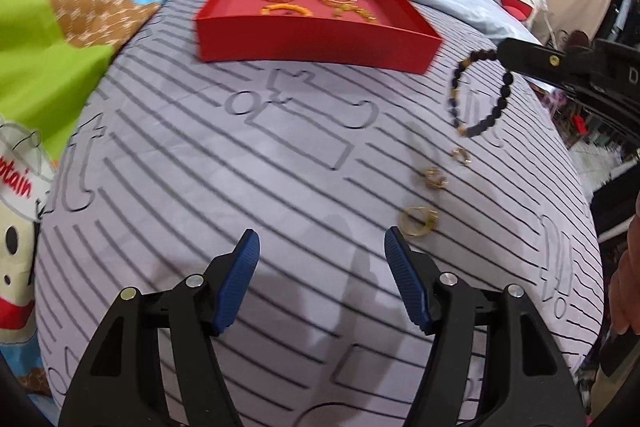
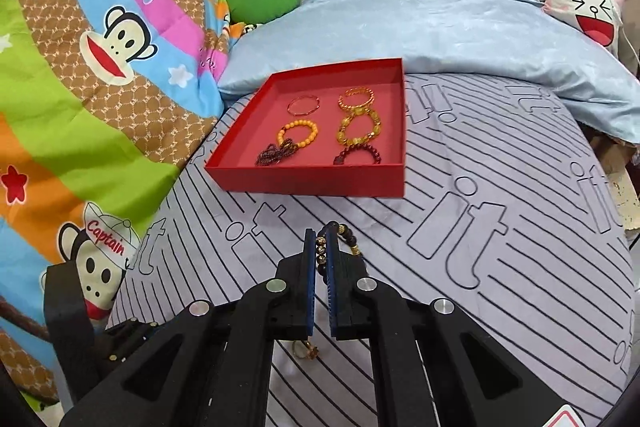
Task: Organize jewelry
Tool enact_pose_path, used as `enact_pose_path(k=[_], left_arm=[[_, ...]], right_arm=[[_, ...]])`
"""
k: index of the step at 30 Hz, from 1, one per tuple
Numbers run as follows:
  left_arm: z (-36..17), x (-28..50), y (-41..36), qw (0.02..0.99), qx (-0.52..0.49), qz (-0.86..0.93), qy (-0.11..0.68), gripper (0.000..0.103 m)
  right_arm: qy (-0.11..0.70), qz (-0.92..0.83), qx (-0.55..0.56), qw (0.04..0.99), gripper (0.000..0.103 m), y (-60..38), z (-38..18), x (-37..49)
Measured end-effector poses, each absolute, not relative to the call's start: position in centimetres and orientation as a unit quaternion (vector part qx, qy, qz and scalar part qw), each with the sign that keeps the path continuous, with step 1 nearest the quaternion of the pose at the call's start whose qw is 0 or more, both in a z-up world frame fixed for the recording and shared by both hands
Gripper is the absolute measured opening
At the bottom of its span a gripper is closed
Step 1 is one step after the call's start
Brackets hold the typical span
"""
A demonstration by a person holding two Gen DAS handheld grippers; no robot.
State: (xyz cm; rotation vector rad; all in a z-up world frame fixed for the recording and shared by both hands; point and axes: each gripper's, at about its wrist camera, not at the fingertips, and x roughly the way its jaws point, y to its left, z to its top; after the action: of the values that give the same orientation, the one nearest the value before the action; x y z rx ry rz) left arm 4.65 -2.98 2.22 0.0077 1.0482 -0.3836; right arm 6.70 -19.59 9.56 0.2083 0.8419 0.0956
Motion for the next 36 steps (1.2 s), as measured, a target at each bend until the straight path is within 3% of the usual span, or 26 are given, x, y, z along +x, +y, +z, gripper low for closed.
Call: enact_pose_path(k=[13, 18, 25, 36], left_arm=[[0.7, 5.5, -8.6, 0.836, 0.037, -0.231, 0.496, 0.061], [0.7, 5.4, -9.6, 0.838, 0.055, -0.236, 0.488, 0.050], [0.7, 5.0, -9.8, 0.837, 0.067, -0.240, 0.486, 0.023], [1.7, 5.3, -8.9, 0.840, 0.048, -0.226, 0.491, 0.023]], right_arm=[[0.428, -0.014, 0.136, 0.894, 0.005, -25.1, 7.3, 4.1], [0.429, -0.020, 0.144, 0.892, 0.005, -25.8, 7.1, 3.8], [0.432, -0.006, 0.145, 0.890, 0.005, -25.1, 7.0, 4.1], [0.439, 0.024, 0.135, 0.888, 0.005, -22.8, 7.0, 4.0]])
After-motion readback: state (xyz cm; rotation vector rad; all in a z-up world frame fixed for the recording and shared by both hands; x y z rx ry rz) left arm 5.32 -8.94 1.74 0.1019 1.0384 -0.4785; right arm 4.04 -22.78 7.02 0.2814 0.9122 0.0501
